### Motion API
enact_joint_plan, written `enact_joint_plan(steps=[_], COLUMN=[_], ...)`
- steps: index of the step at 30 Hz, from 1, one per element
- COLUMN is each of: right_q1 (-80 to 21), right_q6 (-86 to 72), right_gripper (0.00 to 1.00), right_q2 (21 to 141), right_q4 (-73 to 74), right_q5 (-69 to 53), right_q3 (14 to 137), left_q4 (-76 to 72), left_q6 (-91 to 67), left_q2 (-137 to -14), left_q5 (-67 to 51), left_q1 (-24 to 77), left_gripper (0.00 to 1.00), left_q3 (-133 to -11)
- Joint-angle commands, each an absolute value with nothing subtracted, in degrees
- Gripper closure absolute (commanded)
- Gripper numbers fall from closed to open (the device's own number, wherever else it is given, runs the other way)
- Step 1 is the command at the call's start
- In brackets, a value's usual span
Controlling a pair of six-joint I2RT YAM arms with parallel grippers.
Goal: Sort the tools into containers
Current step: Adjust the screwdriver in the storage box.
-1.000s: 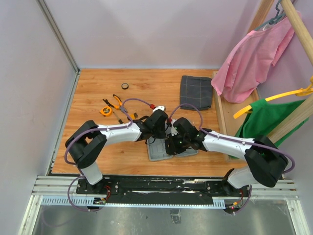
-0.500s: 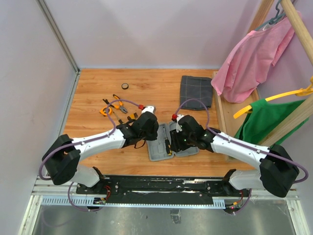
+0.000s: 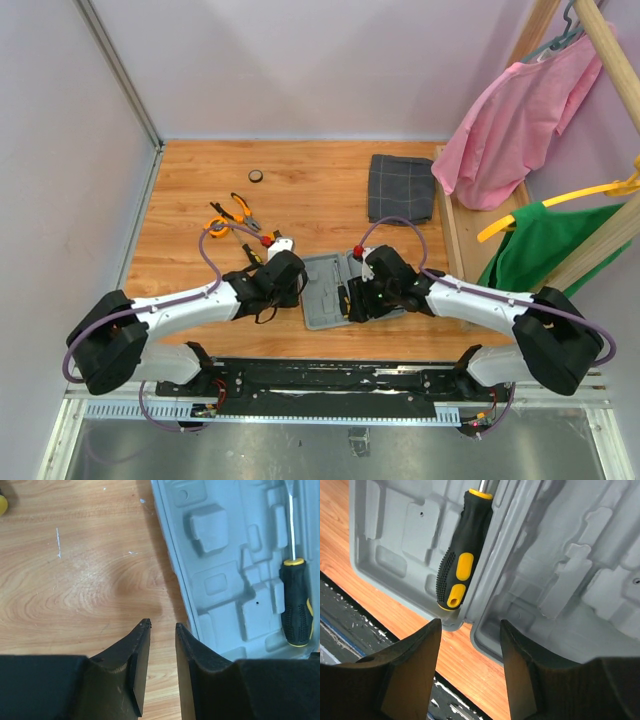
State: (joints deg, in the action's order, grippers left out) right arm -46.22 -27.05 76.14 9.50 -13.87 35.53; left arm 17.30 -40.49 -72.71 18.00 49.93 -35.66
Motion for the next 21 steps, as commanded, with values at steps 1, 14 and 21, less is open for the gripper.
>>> enact_joint_plan(steps=[1,14,21], right_q1=[-45.8,-52.4,-54.8], right_q6=[-27.9,-33.3,-34.5], right_gripper=[0.48,0.47,0.45], right_q2=[76.6,81.9,82.5], right_q4=[6.3,-0.6,2.8], right_q5=[-17.4,-22.3,-15.9], right_q3=[34.6,37.3,40.4], left_q4=[14.4,9.7,15.3], left_q6=[-41.3,-35.4,-31.5], left_q2=[-73.8,-84.1,-87.2], left_q5=[18.2,15.0,21.6], left_q1=[49.4,44.5,42.6], left_gripper=[0.68,0.70,0.71], left_q3=[-34.4,-40.7,-47.6])
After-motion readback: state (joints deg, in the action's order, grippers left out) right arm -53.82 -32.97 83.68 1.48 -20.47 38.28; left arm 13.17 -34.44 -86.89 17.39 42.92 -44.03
